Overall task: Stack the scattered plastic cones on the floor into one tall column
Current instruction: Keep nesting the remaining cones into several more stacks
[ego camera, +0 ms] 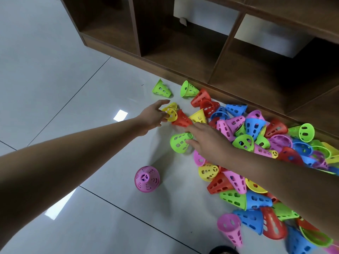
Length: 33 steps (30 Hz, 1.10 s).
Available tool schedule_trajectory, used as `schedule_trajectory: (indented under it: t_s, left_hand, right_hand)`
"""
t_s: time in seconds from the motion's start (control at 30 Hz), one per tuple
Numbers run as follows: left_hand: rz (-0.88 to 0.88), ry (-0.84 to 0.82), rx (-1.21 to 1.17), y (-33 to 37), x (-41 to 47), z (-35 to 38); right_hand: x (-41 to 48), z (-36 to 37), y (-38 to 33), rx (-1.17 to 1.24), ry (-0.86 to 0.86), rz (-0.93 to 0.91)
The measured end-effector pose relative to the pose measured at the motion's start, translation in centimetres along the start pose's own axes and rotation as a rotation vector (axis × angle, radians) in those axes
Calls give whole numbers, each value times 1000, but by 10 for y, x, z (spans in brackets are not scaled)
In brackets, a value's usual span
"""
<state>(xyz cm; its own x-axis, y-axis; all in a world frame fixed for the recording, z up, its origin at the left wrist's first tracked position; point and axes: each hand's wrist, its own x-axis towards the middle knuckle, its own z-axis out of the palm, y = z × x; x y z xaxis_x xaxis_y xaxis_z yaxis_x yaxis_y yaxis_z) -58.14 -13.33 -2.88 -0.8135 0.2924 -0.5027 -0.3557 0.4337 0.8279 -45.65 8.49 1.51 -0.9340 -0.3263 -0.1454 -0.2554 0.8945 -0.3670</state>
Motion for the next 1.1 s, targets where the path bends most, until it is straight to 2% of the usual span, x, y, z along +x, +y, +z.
schedule_trajectory:
  t_s: [0.13,0.4,0.53,0.7,0.8,0.97,1.1]
  left_hand:
    - [-45,-49,3,0,4,4]
    - [54,151,54,-7,-31,-22]
    - [62,176,-11,-7,-66,-46]
    - [71,72,-252,-6,-110,-65]
    - [68,-16,-303,-7,-131,-68]
    - [72,-183,-382,-7,-151,-64]
    - [66,-284,-285,-15,-159,-58]
  right_hand:
    - [-12,-15,-21,177,39,3]
    - [-34,-54,-70,344,51,-30]
    - [-42,-65,-90,356,-9,-111]
    - [-41,-43,-107,202,2,-280]
    - [-36,-24,-112,123,-13,-321]
    - [-29,-5,-103,284,-174,-200]
    - [-16,3,-71,215,-242,-101]
